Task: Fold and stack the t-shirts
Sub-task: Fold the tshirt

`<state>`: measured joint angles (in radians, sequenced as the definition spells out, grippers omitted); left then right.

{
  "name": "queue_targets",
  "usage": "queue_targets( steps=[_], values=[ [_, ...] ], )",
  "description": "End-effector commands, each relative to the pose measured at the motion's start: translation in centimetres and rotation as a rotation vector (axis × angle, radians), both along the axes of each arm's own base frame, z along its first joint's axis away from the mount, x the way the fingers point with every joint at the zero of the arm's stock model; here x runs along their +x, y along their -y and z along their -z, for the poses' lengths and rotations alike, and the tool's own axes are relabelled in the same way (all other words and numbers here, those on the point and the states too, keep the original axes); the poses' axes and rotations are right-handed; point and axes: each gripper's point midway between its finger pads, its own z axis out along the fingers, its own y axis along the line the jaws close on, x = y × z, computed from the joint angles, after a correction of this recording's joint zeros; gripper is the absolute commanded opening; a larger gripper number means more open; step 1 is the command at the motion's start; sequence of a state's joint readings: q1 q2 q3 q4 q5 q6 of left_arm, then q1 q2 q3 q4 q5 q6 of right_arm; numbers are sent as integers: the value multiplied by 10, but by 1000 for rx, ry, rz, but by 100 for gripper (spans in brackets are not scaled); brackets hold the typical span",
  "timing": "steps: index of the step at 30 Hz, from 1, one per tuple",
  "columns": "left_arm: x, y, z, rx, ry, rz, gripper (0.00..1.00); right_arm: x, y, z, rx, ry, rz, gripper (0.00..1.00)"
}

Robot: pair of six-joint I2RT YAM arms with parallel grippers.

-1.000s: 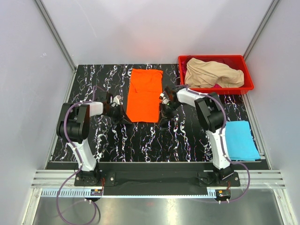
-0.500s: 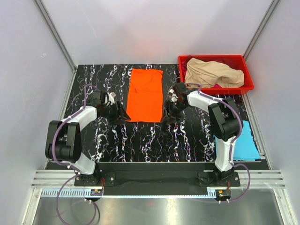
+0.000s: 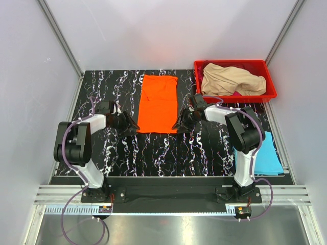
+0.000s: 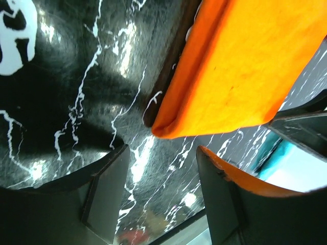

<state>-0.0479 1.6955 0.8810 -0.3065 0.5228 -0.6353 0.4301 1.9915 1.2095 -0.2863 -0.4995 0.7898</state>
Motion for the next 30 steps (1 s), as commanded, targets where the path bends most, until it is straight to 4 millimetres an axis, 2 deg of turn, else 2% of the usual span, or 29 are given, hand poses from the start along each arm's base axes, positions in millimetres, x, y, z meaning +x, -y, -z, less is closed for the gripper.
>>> queue_targets(
  steps=[1,9,15,22,23,24,25,26,30],
  values=[
    [12,-5,9,22,4,-67,62,12,0,3,1,16,85,49],
    [14,-6,19,27,-36,-95,62,11,3,12,-22,-1,100,48],
    [10,-6,30,30,-73,-82,58,7,3,16,-25,-20,97,47],
    [13,-4,34,19,-66,-68,42,1,4,23,-31,-37,84,47],
    [14,-3,33,13,-59,-61,35,3,2,22,-21,-34,75,45],
    [17,0,33,-2,-49,-47,32,3,1,23,-19,-37,65,44],
    [19,1,32,-5,-45,-41,29,3,0,25,-14,-39,58,36],
    [19,1,32,-9,-39,-30,26,3,-5,23,6,-35,40,34],
    [24,8,25,-35,3,21,5,5,-10,23,9,-14,-4,24]
  ],
)
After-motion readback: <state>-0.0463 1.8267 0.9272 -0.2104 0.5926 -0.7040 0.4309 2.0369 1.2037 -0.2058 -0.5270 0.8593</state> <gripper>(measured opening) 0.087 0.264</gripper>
